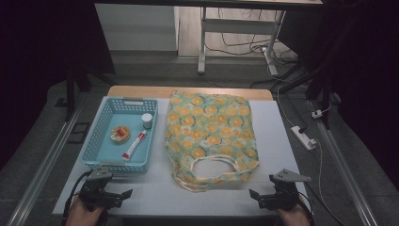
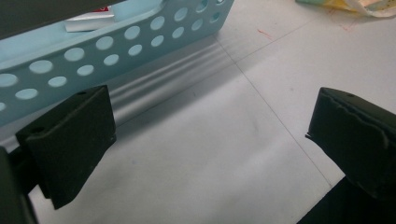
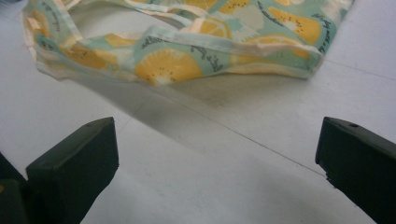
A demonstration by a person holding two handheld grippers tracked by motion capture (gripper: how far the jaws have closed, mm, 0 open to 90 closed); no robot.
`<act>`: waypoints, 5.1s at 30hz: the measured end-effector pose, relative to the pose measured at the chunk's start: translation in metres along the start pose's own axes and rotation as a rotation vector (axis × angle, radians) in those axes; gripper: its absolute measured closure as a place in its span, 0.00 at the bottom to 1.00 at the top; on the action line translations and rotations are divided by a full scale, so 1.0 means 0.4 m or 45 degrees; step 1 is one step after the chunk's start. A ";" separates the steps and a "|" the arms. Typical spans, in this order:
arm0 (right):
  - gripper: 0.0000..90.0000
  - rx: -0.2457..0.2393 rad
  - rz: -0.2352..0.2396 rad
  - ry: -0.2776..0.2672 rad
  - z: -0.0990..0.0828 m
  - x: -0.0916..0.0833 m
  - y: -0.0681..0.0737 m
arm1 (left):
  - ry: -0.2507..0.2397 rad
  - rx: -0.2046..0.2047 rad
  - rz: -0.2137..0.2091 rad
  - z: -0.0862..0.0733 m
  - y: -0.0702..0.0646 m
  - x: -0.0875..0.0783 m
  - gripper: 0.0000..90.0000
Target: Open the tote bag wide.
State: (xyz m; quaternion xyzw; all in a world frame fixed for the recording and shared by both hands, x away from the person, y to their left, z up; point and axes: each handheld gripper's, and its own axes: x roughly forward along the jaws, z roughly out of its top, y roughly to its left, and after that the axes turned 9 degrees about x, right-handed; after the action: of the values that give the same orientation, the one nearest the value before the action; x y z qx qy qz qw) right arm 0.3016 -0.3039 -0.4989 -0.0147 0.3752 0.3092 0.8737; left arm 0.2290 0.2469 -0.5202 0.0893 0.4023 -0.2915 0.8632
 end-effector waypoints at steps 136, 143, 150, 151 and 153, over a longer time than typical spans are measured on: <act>1.00 -0.223 0.165 0.163 0.469 0.375 -0.003 | 0.001 -0.042 -0.051 -0.002 0.014 0.002 0.02; 1.00 -0.211 0.133 0.133 0.524 0.403 -0.029 | 0.001 -0.043 -0.054 -0.002 0.015 0.002 0.03; 1.00 -0.227 0.112 0.108 0.568 0.426 -0.036 | 0.001 -0.044 -0.056 -0.003 0.015 0.002 0.03; 1.00 -0.227 0.105 0.103 0.574 0.428 -0.038 | 0.002 -0.043 -0.057 -0.003 0.015 0.002 0.03; 1.00 -0.224 0.086 0.098 0.585 0.433 -0.043 | 0.003 -0.044 -0.058 -0.002 0.016 0.002 0.03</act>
State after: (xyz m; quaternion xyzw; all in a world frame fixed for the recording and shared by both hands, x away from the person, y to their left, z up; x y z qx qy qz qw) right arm 0.5538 -0.1659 -0.4498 -0.0905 0.3802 0.3696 0.8430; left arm 0.2324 0.2519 -0.5221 0.0657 0.4101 -0.3039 0.8574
